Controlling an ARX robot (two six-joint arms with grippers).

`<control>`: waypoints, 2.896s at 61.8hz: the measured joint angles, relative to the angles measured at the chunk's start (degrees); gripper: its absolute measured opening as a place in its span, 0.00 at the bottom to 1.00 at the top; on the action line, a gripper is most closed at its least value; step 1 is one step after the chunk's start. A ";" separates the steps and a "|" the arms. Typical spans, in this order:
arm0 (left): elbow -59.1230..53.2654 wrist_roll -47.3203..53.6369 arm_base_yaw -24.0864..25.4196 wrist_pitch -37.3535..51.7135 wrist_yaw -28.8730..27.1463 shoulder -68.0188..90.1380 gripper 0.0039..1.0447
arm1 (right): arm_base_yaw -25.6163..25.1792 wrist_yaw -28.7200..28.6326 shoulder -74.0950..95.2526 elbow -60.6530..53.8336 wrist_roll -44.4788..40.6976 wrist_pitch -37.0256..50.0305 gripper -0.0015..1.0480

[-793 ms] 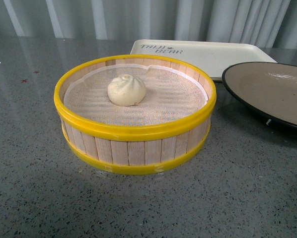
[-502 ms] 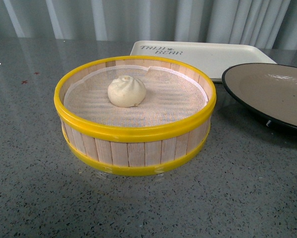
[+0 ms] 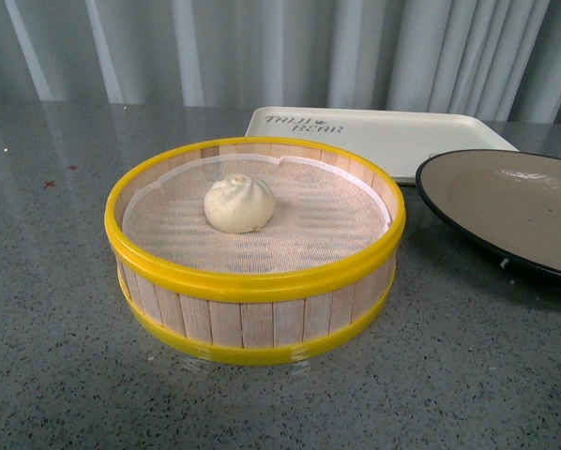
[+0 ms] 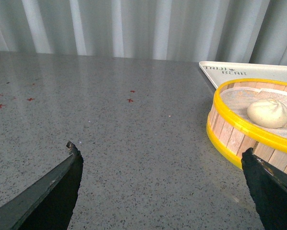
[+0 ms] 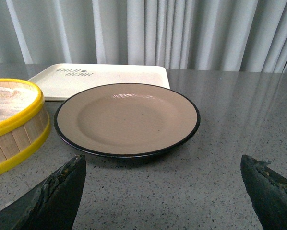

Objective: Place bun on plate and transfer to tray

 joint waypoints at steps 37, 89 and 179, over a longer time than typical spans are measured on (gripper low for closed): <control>0.00 0.00 0.00 0.00 0.00 0.00 0.94 | 0.00 0.00 0.00 0.00 0.00 0.00 0.92; 30.36 -5.49 -9.81 26.34 32.20 63.14 0.94 | 0.00 0.00 0.00 0.00 0.00 0.00 0.92; 63.58 16.15 -21.22 0.76 15.76 100.35 0.94 | 0.00 0.00 0.00 0.00 0.00 0.00 0.92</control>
